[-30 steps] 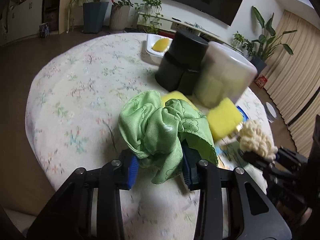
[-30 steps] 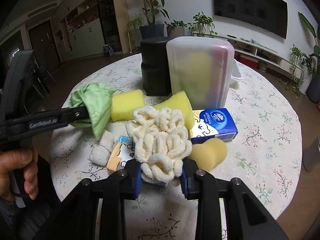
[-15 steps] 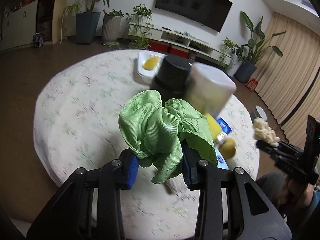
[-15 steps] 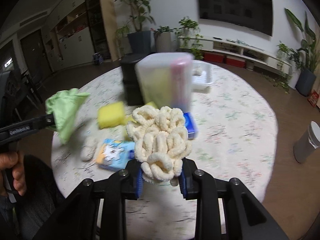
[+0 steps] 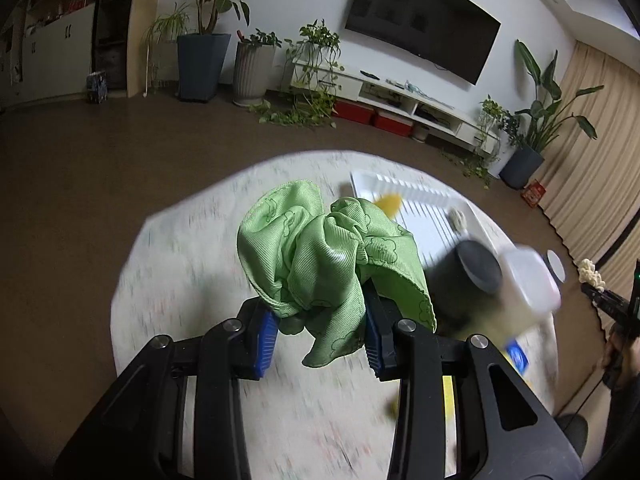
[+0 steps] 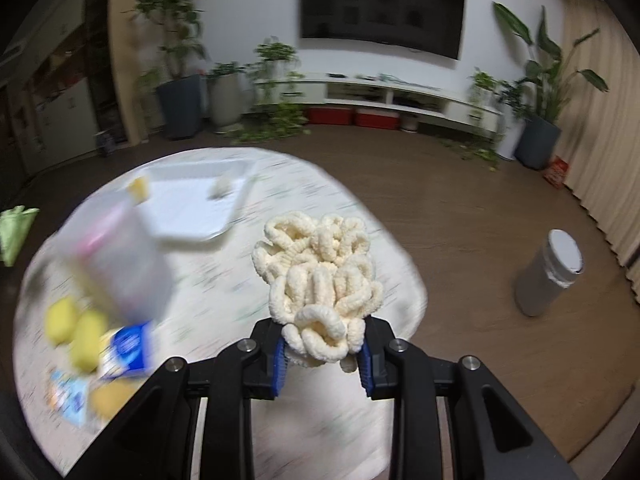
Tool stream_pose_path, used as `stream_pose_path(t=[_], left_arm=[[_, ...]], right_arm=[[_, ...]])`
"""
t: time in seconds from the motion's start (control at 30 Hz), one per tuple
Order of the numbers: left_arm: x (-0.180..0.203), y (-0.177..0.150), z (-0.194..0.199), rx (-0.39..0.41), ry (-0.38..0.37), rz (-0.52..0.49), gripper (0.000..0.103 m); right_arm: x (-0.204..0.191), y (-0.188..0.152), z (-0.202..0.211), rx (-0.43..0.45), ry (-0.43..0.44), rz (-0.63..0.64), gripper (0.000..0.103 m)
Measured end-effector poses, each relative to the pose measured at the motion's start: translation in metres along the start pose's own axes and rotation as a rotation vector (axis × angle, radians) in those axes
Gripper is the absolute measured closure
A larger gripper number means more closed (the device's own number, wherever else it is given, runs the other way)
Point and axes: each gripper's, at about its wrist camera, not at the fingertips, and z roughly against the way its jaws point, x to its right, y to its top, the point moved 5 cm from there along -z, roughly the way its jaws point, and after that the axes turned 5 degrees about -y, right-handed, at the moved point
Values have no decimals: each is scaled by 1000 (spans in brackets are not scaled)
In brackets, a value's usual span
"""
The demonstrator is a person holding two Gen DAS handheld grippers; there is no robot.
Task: Organize soft objects
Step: 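Carry scrunchie and bath puff to the white tray and release both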
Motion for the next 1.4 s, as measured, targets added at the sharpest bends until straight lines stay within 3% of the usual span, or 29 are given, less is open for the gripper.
stream_pose_path(t=[0.17,0.3,0.47,0.67,0.87,1.0,1.17,1.4], left_arm=[[-2,47,-38,-14,23,-63,70],[9,71,-72,-46,-11,-121,70],[43,96,-122,-93,-62,-224,70],[94,106,-176,-177,-140,-364,69],[135,89,-213,-261,-217,-512,69],[142,76,-228,-308,-238,-553,69],[149,58,-233,-335,-287,-591,69],[160,49,-236,-366,-294,-620,66]], right_arm=[[34,49,-40,-20,-46,-28,73],[40,88,-74,-34,-54,-31,73],[12,131,-114,-45,-34,29,73],[-56,170,-153,-46,65,146,73],[-155,162,-165,-40,244,377,73],[-201,145,-167,-60,344,520,73],[-230,122,-173,-99,405,631,73],[-240,102,-186,-140,403,690,73]])
